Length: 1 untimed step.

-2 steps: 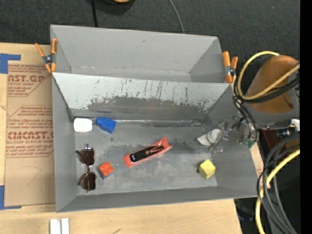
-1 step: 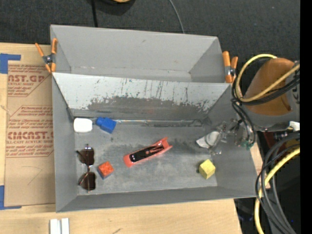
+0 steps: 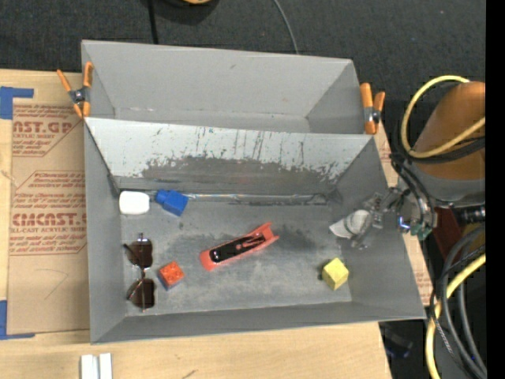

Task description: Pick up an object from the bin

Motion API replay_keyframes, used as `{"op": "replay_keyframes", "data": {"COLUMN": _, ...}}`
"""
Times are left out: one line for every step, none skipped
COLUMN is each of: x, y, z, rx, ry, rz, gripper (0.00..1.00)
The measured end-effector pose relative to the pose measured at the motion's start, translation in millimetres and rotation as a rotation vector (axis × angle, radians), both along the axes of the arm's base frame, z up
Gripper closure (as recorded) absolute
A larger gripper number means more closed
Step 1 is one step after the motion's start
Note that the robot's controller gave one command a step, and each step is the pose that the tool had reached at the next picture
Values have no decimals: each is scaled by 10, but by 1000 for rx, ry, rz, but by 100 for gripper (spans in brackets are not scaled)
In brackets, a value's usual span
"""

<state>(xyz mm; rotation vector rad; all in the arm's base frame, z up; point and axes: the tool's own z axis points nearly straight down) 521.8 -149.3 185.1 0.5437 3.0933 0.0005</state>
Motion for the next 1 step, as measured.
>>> {"op": "replay_keyframes", "data": {"x": -118, "y": 43, "z": 430, "rx": -2, "ry": -9, "rz": 11, "gripper": 100}}
